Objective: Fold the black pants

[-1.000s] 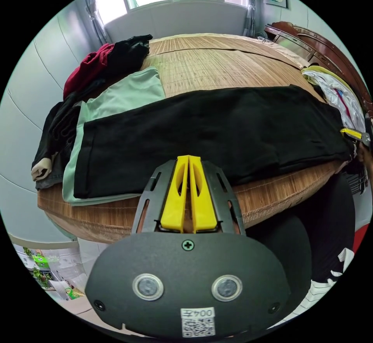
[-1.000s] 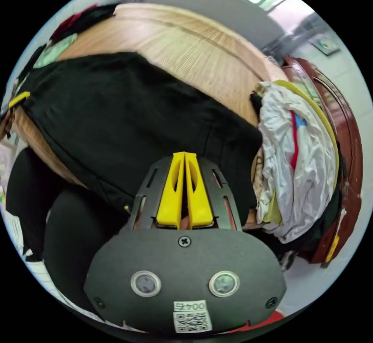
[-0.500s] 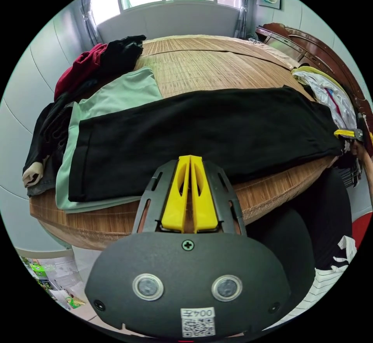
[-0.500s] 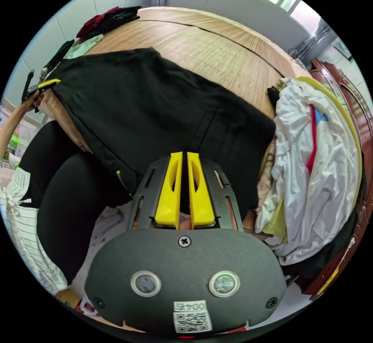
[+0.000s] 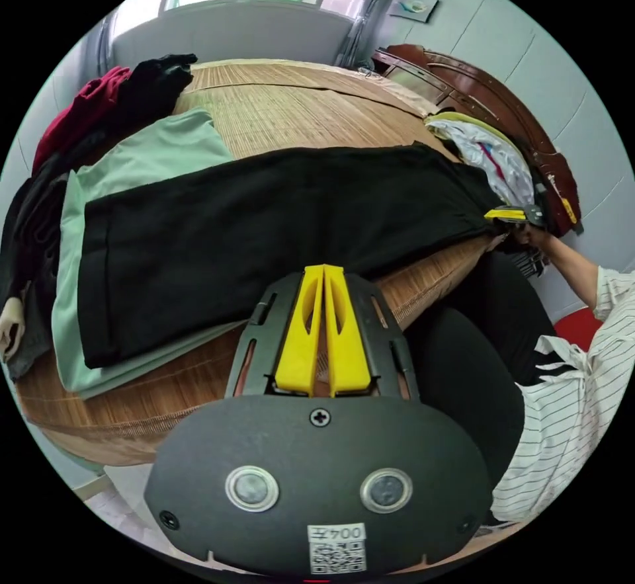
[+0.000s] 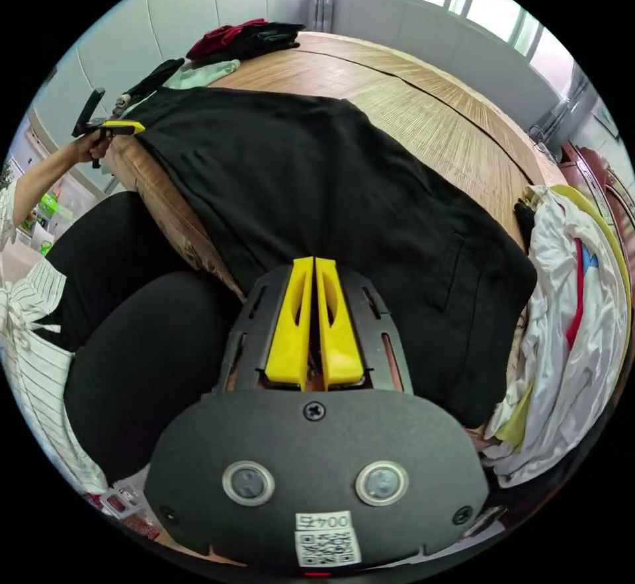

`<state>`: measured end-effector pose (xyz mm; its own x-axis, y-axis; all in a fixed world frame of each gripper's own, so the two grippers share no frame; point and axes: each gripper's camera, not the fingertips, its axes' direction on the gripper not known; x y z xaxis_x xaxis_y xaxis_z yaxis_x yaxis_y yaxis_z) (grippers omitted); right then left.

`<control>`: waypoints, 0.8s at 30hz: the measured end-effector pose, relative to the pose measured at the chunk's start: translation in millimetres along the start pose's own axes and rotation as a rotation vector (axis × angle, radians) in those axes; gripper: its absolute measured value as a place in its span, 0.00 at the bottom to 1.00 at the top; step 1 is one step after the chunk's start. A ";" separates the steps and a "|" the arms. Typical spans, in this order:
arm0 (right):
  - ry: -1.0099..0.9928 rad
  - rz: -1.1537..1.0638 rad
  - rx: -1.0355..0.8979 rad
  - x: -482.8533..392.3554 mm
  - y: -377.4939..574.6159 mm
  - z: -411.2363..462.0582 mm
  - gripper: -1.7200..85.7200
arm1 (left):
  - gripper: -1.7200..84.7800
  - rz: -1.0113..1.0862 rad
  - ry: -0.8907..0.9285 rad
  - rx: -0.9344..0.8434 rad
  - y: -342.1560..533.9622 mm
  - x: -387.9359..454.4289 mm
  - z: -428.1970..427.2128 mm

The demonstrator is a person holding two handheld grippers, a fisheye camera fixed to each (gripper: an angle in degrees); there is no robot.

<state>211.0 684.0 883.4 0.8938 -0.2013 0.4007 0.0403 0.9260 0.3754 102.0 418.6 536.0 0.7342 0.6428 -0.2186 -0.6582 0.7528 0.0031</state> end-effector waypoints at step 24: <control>-0.064 0.166 0.175 86.3 -169.6 8.3 0.01 | 0.02 0.137 -0.084 0.064 -36.3 30.5 87.5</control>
<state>277.6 506.9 861.2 0.8512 -0.0761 0.5193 -0.1879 0.8796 0.4370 162.9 423.3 614.6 0.6517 0.7474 -0.1292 -0.7429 0.6633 0.0903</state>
